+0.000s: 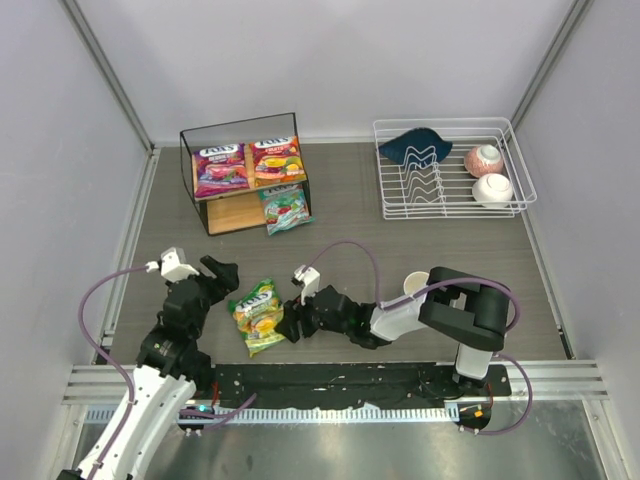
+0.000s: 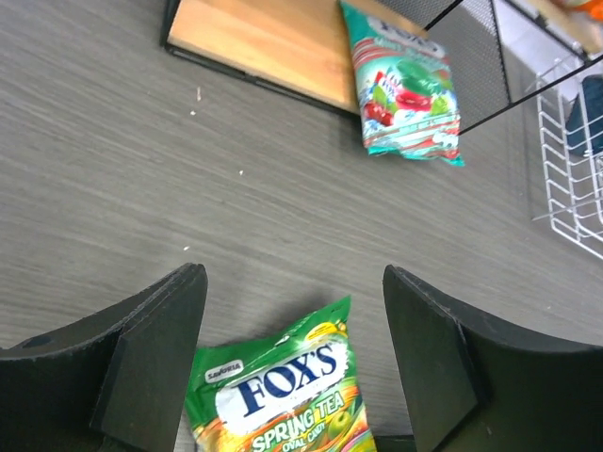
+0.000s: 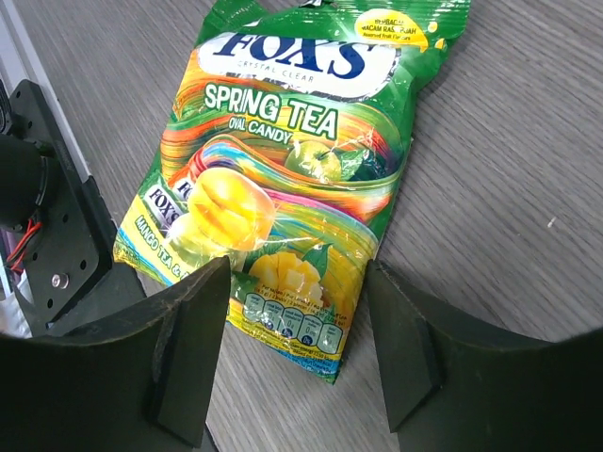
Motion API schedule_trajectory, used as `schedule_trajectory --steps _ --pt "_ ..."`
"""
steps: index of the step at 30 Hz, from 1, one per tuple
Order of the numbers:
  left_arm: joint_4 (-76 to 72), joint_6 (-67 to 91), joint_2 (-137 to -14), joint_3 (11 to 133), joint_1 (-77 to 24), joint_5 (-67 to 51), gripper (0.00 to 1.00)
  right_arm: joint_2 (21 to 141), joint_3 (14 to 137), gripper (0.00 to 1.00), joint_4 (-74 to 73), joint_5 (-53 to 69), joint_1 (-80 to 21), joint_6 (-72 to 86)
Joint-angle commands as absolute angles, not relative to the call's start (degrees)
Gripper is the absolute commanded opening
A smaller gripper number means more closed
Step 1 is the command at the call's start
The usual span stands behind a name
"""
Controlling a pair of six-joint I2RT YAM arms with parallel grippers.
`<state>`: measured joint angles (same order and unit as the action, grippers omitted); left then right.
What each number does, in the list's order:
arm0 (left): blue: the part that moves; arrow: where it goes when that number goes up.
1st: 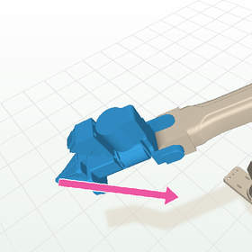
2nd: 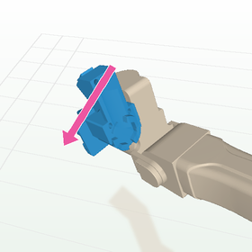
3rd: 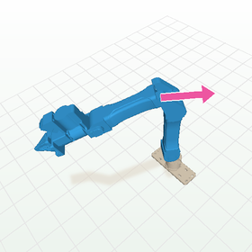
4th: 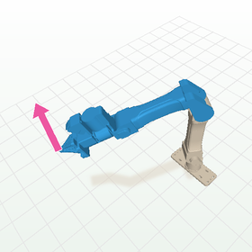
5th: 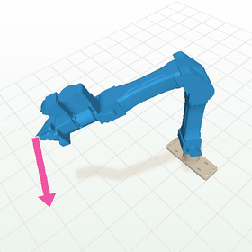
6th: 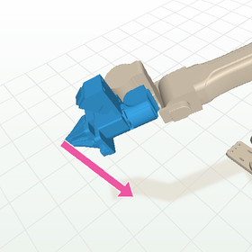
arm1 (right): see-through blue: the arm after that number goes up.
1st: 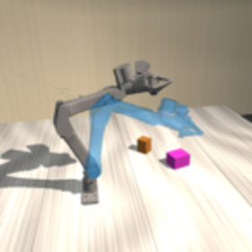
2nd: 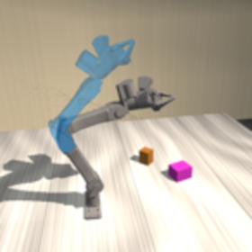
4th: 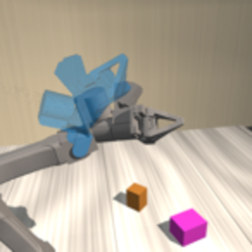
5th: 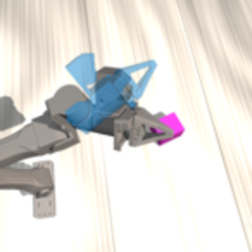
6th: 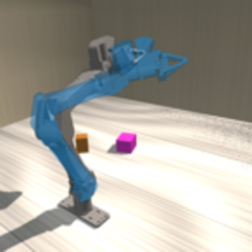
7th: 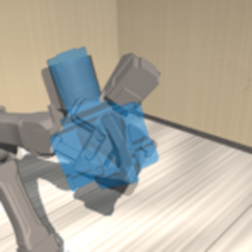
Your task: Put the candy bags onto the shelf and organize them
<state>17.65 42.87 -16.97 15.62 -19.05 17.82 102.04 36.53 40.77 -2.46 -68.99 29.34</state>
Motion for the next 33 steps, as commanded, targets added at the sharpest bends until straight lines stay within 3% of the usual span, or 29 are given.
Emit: schedule_trajectory --steps 1,3,4,7,22,33 --pt "21.09 42.1 -17.49 16.61 -18.9 18.81 0.8 103.62 37.26 0.64 41.75 -3.6 -69.61 30.59" --pt "20.57 42.19 -17.67 16.61 -18.9 18.55 0.8 104.15 37.53 0.47 41.57 -3.69 -69.7 30.5" --pt "20.39 42.19 -17.84 16.61 -18.98 18.54 0.8 104.32 37.62 0.26 41.57 -3.69 -69.7 30.5" --pt "20.13 42.28 -18.02 16.61 -18.98 18.46 0.8 104.68 37.27 0.01 41.92 -4.21 -69.7 30.67" --pt "22.5 43.15 -16.79 16.7 -18.9 19.16 0.8 103.36 37.09 0.01 50.96 -16.52 -66.8 34.45" --pt "22.06 46.85 -21.09 16.26 -18.98 16.61 0.8 102.31 36.83 0.01 50.1 -31.98 -65.39 37.97"
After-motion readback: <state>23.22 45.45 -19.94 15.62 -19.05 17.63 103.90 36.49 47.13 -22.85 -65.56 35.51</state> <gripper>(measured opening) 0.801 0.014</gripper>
